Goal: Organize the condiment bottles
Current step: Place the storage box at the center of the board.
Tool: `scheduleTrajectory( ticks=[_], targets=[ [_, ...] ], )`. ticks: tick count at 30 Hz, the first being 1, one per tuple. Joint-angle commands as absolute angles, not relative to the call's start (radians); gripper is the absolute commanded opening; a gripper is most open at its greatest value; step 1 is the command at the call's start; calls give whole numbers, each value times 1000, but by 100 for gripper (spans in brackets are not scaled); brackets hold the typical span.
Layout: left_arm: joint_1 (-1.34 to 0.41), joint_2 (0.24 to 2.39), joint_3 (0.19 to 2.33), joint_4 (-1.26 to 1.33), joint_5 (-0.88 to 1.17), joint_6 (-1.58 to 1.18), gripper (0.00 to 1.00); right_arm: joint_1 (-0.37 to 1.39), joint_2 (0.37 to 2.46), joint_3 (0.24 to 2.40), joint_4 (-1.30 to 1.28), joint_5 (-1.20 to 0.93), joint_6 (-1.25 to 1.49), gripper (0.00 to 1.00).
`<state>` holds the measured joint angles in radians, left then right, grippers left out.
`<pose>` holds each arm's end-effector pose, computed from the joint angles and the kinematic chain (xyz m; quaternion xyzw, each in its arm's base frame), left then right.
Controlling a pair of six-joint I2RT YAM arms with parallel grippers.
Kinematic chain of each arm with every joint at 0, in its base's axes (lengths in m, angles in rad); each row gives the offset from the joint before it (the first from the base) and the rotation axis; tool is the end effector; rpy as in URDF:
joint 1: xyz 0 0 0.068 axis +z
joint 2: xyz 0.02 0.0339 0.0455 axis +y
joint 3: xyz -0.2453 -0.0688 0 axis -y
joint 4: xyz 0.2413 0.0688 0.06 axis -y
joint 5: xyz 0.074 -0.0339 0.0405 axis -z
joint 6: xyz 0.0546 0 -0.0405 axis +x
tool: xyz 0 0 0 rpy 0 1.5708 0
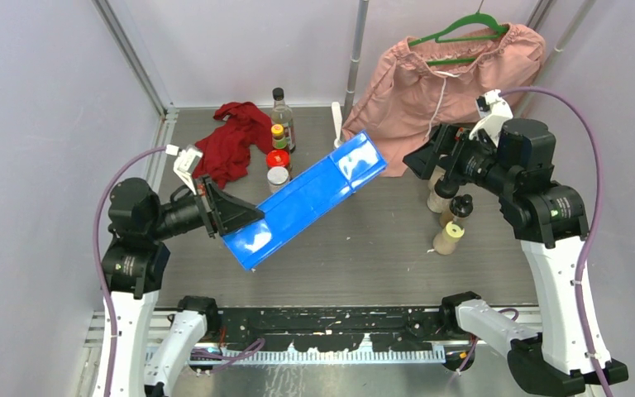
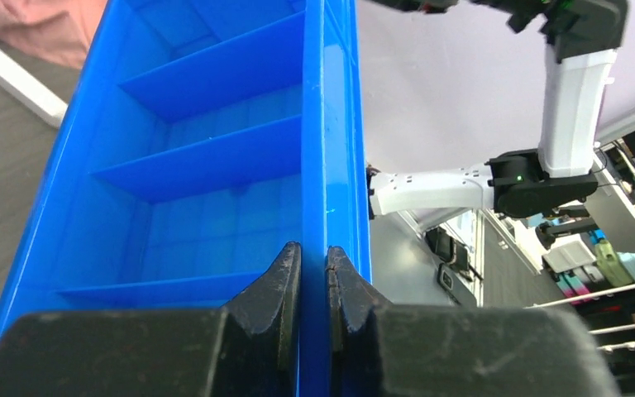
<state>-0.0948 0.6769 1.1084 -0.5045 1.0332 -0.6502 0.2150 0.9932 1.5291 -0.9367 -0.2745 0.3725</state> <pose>0.1196 -0.0585 0.4151 0.1488 0.7047 -0.5524 0.4197 0.1721 0.0527 0.4444 -0.0103 0.8293 0.2676 0.4905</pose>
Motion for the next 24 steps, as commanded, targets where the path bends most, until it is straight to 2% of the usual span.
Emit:
scheduleTrajectory(
  ticks=[1, 7, 14, 18, 24],
  targets=[
    [-107, 676, 1072, -508, 1023, -547, 1, 220, 1002, 1602, -964, -244, 365, 100],
    [-272, 742, 1004, -659, 731, -398, 0, 220, 990, 1575, -952, -253, 387, 100],
    [-709, 900, 998, -656, 339, -349, 0, 221, 958, 1511, -936, -253, 390, 100],
    [-850, 973, 1006, -623, 231, -356, 0, 221, 938, 1485, -940, -250, 383, 100],
    [-941, 1030, 991, -620, 135, -368, 0, 220, 915, 1444, -940, -253, 369, 100]
  ],
)
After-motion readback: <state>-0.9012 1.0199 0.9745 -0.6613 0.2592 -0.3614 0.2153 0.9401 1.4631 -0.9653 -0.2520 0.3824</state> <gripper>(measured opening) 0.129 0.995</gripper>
